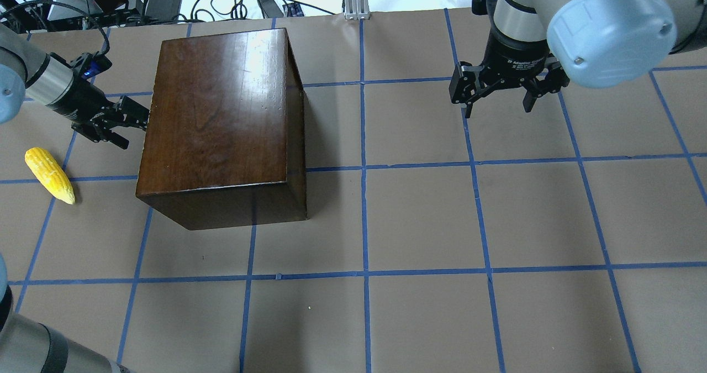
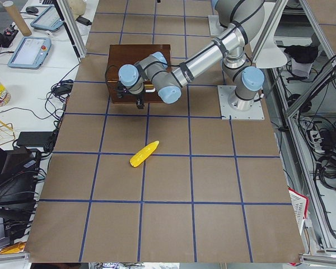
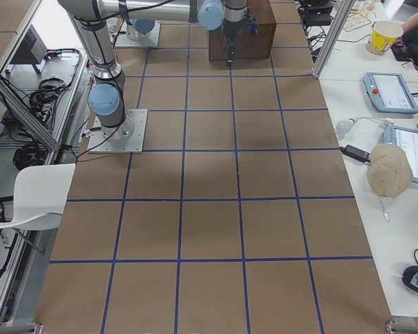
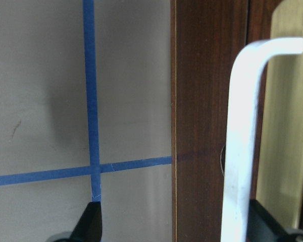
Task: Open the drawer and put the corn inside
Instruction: 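Close the left gripper on the white drawer handle, then pull the drawer handle away from the cabinet with the left gripper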
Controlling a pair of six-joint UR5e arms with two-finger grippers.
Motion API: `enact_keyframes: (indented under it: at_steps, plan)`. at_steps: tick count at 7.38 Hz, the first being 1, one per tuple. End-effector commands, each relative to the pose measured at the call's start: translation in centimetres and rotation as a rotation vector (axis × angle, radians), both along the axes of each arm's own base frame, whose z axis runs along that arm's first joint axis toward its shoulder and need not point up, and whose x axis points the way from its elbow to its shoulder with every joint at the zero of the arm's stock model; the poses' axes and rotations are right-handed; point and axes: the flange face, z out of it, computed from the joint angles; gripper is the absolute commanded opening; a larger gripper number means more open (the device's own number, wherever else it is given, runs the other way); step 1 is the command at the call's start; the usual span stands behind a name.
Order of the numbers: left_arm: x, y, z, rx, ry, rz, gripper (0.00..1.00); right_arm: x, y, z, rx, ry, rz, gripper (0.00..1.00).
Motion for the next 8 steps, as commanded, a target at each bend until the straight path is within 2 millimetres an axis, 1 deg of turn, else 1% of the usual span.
enact_keyframes:
  at_steps: [1,2,6,8]
  plan:
    - [0.1,-0.2,-0.2,-0.009,-0.010,0.008,1.00,0.0,0.0,0.0,0.000,0.000,0.000,1.00]
    - [0.3,-0.4,-0.1,-0.005,-0.018,0.033,1.00,0.0,0.0,0.0,0.000,0.000,0.000,1.00]
    - [0.9,-0.6,0.3,-0.034,-0.043,0.035,1.00,0.0,0.0,0.0,0.001,0.000,0.000,1.00]
    - [2.4,-0.1,0.1,-0.020,-0.072,0.045,1.00,0.0,0.0,0.0,0.001,0.000,0.000,1.00]
